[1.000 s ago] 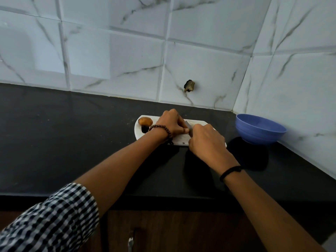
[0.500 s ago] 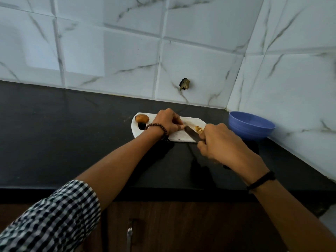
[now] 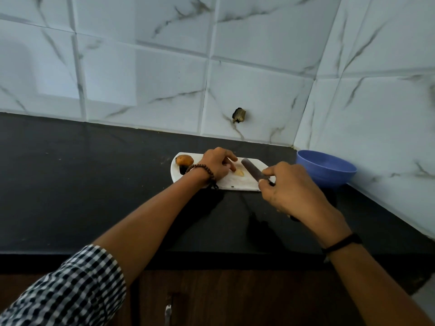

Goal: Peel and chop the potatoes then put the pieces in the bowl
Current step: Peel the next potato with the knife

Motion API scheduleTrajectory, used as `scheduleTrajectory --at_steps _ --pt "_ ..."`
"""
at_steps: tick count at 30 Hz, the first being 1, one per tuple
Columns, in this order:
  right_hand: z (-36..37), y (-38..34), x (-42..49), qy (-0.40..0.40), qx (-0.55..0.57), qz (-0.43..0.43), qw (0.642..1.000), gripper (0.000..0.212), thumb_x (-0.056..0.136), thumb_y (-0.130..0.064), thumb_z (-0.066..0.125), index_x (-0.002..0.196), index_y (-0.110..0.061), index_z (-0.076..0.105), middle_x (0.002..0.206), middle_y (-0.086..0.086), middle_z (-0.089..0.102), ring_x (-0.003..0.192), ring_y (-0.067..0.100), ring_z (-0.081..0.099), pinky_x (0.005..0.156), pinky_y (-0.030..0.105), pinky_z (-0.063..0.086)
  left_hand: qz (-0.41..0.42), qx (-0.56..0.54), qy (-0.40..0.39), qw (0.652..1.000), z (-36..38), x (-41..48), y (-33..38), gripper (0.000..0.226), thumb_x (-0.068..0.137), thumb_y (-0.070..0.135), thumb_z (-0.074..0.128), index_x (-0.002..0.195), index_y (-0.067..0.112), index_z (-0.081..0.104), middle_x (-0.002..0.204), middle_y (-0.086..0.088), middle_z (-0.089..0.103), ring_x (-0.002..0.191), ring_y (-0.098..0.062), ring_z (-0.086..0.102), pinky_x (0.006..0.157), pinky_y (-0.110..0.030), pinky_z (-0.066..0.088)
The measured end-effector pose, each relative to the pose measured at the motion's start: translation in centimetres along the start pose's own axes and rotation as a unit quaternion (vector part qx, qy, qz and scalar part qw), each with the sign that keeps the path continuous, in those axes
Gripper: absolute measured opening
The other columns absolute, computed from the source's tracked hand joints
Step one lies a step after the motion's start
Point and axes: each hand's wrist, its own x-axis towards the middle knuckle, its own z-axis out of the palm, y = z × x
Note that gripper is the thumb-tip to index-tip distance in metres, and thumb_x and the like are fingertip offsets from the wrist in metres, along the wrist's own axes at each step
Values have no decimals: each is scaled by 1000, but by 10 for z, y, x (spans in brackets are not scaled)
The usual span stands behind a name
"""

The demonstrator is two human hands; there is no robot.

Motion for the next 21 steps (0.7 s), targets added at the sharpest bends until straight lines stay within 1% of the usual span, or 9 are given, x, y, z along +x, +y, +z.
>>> scheduleTrajectory --at_steps 1,3,5,8,10,13,16,19,21 --pt "5 -1 2 8 1 -3 1000 35 97 -33 57 129 -21 62 93 6 63 73 18 65 66 34 58 -7 -12 12 1000 0 0 0 35 91 0 52 122 14 61 103 -1 73 108 -13 63 100 -23 43" --pt "13 -2 5 13 1 -13 1000 36 95 -35 56 128 -21 63 102 9 63 79 24 66 73 39 60 -9 5 50 999 -2 2 -1 38 89 2 53 125 13 58 107 -4 71 108 -17 62 101 -33 46" --pt "19 -3 6 0 7 -21 1000 36 95 -34 55 128 -21 63 107 9 62 84 26 67 78 42 59 -1 94 101 990 -6 5 -5 40 88 6 51 126 16 56 109 -3 70 111 -22 59 101 -39 43" --pt "22 5 8 -4 5 -12 1000 36 96 -36 55 127 -23 63 105 8 60 83 26 67 78 42 59 5 209 148 967 -14 6 -15 36 90 8 51 124 18 58 114 -2 66 118 -23 51 97 -37 34" --pt "20 15 12 -1 0 13 1000 38 96 -39 55 130 -23 60 106 8 60 80 24 67 74 41 60 -3 237 161 958 -19 6 -22 27 92 11 53 117 18 62 115 -2 65 118 -23 50 96 -37 34" --pt "16 30 16 1 27 40 999 41 98 -34 57 137 -23 55 103 6 60 75 18 66 69 37 61 -25 237 152 959 -24 7 -29 22 94 17 52 111 16 65 115 -3 65 115 -24 51 96 -38 37" --pt "12 37 17 8 62 28 998 44 99 -30 57 143 -24 52 94 3 63 70 14 64 63 32 59 -36 228 119 966 -25 8 -28 23 95 13 49 113 12 64 116 -8 65 114 -27 53 98 -39 39" --pt "13 35 21 18 90 5 996 40 99 -30 57 139 -24 56 84 1 65 64 12 63 52 25 49 -38 231 88 968 -25 9 -29 26 97 15 47 118 11 61 121 -9 63 116 -28 54 99 -40 41" --pt "17 30 28 25 102 -12 994 38 99 -32 58 136 -23 59 83 2 66 60 12 63 48 23 46 -33 240 64 968 -23 11 -32 26 97 16 45 118 13 61 124 -7 62 117 -27 54 99 -41 39"
